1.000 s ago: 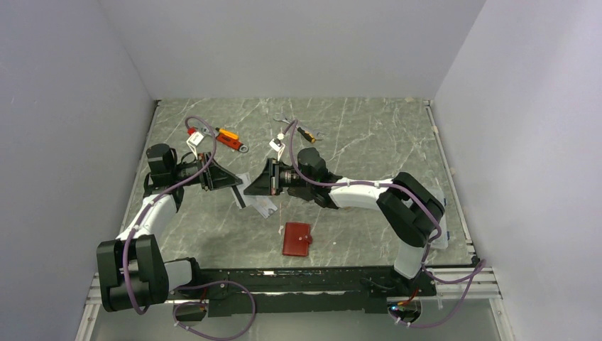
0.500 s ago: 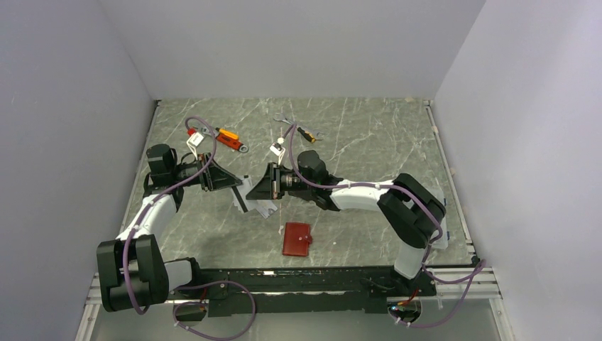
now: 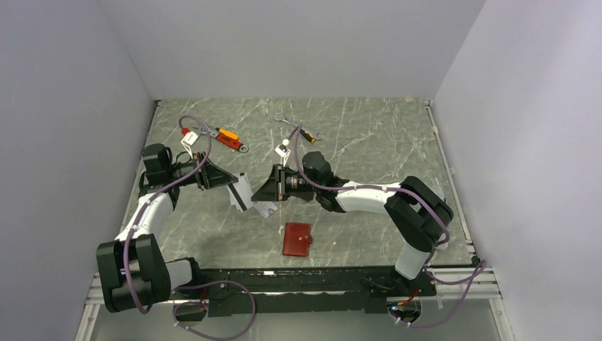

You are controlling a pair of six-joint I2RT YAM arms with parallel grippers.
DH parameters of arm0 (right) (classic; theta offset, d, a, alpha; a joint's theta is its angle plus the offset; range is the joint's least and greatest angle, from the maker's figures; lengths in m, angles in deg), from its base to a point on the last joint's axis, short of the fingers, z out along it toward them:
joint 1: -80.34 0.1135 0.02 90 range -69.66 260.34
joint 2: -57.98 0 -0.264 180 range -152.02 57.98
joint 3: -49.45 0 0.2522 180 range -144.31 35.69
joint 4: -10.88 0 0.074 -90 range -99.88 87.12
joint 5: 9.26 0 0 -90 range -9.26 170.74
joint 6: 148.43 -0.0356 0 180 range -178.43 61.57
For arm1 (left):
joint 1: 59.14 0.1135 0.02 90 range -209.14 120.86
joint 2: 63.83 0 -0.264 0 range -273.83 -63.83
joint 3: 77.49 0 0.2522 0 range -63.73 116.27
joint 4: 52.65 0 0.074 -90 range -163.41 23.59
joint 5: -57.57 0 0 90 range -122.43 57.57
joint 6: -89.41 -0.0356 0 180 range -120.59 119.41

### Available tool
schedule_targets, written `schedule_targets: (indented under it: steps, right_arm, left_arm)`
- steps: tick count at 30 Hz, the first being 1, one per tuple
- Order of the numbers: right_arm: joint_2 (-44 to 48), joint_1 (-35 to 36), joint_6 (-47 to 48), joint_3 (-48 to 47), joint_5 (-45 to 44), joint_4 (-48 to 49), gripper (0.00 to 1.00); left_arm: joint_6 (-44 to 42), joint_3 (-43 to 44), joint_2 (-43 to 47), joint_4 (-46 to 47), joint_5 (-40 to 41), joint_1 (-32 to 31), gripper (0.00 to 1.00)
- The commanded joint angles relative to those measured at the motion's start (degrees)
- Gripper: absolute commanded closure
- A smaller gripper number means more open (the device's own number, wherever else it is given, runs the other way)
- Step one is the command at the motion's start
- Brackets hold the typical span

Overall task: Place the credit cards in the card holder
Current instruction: Place the credit card at the center of the board.

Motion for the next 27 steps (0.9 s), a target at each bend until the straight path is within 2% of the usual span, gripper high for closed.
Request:
schedule_targets:
  steps: [1,7,11,15,23,27]
  right_arm:
    - [3.01,-0.45,1.44,1.18,0.69,0.44,0.79]
    - [2.7,-0.51,0.53,0.86,1.35,1.96,0.77]
    - [1.8,-0.52,-0.73,0.56,1.62,5.4,0.54]
    - [0.89,-0.49,-0.16,-1.33,1.79,6.26,0.4]
    - [-7.5,0.89,-5.37,-4.87,3.89,15.82,0.44]
    - [-7.91,1.26,-4.38,-5.99,3.63,14.58,0.51]
  left_arm:
    - [1.06,0.87,0.65,3.15,-1.11,1.24,0.97]
    - [5.33,-1.38,1.3,9.0,-0.61,1.28,0.97]
    - [8.37,-2.63,0.88,13.19,-0.92,1.3,1.0]
    - [8.58,-2.78,1.21,13.42,-1.07,1.24,1.0]
    - [12.08,-3.71,1.83,17.38,-1.28,1.23,1.0]
    - [12.34,-3.84,2.32,17.7,-1.21,1.16,1.0]
